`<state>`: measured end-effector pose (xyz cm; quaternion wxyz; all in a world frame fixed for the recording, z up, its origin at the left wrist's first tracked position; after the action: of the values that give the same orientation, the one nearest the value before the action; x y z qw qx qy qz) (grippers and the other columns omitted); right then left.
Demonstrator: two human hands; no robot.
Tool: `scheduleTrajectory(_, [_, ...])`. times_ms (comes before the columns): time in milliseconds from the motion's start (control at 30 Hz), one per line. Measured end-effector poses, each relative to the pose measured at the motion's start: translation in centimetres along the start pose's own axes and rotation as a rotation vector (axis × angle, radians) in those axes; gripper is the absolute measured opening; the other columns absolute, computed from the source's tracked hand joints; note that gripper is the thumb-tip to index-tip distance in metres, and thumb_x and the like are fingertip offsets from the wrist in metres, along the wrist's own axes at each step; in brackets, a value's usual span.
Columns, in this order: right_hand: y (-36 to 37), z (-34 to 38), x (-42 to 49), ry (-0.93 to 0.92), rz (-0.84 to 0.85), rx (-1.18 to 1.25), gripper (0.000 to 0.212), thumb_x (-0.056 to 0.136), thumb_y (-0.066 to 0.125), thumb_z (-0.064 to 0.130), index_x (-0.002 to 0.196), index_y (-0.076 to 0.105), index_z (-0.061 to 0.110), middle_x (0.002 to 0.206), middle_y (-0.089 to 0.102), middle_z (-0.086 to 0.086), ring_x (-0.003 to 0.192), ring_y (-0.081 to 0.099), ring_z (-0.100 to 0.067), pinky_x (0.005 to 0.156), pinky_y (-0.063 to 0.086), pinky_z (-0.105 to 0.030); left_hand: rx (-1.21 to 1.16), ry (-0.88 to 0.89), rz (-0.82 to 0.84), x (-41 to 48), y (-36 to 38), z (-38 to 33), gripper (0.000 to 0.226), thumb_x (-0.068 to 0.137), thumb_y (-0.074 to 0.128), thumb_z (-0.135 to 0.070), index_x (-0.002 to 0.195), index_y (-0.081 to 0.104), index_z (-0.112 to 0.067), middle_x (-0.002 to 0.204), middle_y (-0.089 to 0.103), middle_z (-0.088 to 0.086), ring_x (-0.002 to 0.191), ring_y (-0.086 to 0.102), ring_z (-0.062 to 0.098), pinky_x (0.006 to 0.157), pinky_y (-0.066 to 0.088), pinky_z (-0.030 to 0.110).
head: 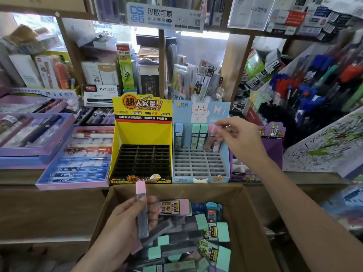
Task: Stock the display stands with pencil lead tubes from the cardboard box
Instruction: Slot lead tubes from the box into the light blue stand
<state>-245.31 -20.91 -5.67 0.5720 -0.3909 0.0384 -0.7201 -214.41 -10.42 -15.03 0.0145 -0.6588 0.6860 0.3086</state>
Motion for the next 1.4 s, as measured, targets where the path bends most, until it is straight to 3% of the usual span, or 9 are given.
scheduleTrajectory(167, [-0.6,-0.1,0.3,-0.037,0.025,-0.132,0.024,0.096,0.063,-0.006,0.113,0.073,0.006,0.092,0.071,-0.007,0.076,0.073,-0.013,0.073,0.064,-0.035,0.003,-0.005,0.000,0.0,0.0,0.0,0.031,0.105,0.050,-0.016,0.108,0.070,0.008,0.083,0.068,0.022,0.068,0.063,0.026,0.067,0.051,0.038])
scheduleTrajectory(533, [-0.3,0.6,0.2,-0.033,0.055,-0.107,0.022,0.096,0.061,-0.006,0.111,0.074,0.006,0.086,0.068,0.007,0.074,0.072,-0.007,0.069,0.056,-0.012,0.002,-0.005,-0.005,0.0,0.1,0.0,0.031,0.103,0.051,-0.015,0.108,0.071,0.008,0.083,0.067,0.022,0.068,0.064,0.025,0.067,0.050,0.039])
scheduleTrajectory(667, [-0.1,0.3,0.2,-0.010,0.060,-0.129,0.021,0.096,0.064,-0.003,0.114,0.071,0.008,0.088,0.068,-0.004,0.071,0.071,-0.012,0.065,0.061,-0.020,-0.003,-0.010,-0.007,0.0,0.1,0.1,0.031,0.104,0.051,-0.015,0.107,0.071,0.009,0.083,0.067,0.022,0.068,0.064,0.025,0.066,0.050,0.038])
scheduleTrajectory(833, [0.1,0.5,0.3,-0.108,0.066,-0.280,0.007,0.096,0.069,0.007,0.101,0.073,0.009,0.070,0.065,0.006,0.054,0.059,-0.010,0.054,0.050,-0.028,-0.014,-0.016,0.005,-0.1,0.2,-0.1,0.031,0.104,0.051,-0.015,0.107,0.071,0.009,0.082,0.067,0.022,0.067,0.064,0.025,0.067,0.049,0.038])
scheduleTrajectory(967, [0.5,0.4,0.3,-0.194,0.067,-0.377,0.015,0.096,0.067,0.002,0.108,0.076,0.001,0.095,0.065,0.001,0.072,0.054,-0.004,0.074,0.048,-0.023,-0.010,-0.018,0.003,-0.2,0.2,-0.1,0.031,0.104,0.050,-0.014,0.107,0.071,0.009,0.081,0.067,0.021,0.066,0.064,0.025,0.068,0.050,0.038])
scheduleTrajectory(1100, [0.6,0.2,0.4,-0.184,0.069,-0.405,0.018,0.097,0.065,0.002,0.113,0.075,0.000,0.104,0.065,-0.010,0.080,0.057,-0.015,0.075,0.054,-0.032,-0.002,-0.014,0.011,-0.3,0.3,-0.1,0.030,0.104,0.051,-0.014,0.107,0.071,0.009,0.081,0.067,0.021,0.067,0.063,0.025,0.065,0.051,0.037])
scheduleTrajectory(1200, [0.3,0.4,0.3,-0.186,0.057,-0.386,0.018,0.096,0.064,-0.001,0.111,0.075,-0.002,0.106,0.065,-0.010,0.079,0.056,-0.006,0.078,0.055,-0.028,-0.008,0.002,0.012,-0.5,0.6,-0.2,0.029,0.104,0.050,-0.012,0.107,0.069,0.009,0.079,0.065,0.022,0.064,0.061,0.025,0.057,0.053,0.034])
scheduleTrajectory(1300, [0.1,0.9,-0.9,-0.202,-0.055,-0.285,0.014,0.092,0.067,-0.006,0.102,0.075,-0.001,0.096,0.067,-0.007,0.070,0.054,0.007,0.070,0.043,-0.008,-0.026,0.024,0.014,-0.7,1.1,-0.4,0.027,0.104,0.049,-0.011,0.109,0.066,0.010,0.078,0.062,0.025,0.060,0.059,0.025,0.050,0.052,0.031])
scheduleTrajectory(1400, [0.6,1.5,-3.5,-0.102,-0.069,-0.146,0.012,0.093,0.069,0.001,0.100,0.075,0.008,0.078,0.067,0.006,0.059,0.059,-0.005,0.061,0.047,-0.016,-0.022,0.043,0.013,-0.8,1.2,-0.6,0.025,0.104,0.050,-0.011,0.111,0.063,0.009,0.083,0.061,0.032,0.060,0.059,0.028,0.050,0.053,0.031])
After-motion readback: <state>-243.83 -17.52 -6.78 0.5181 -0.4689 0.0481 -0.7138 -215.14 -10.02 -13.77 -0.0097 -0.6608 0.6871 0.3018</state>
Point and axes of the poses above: each hand's wrist, its own x-axis towards the middle knuckle, its own y-axis out of the palm, z = x × y, the point moved 1 cm from there along x, towards the middle knuckle
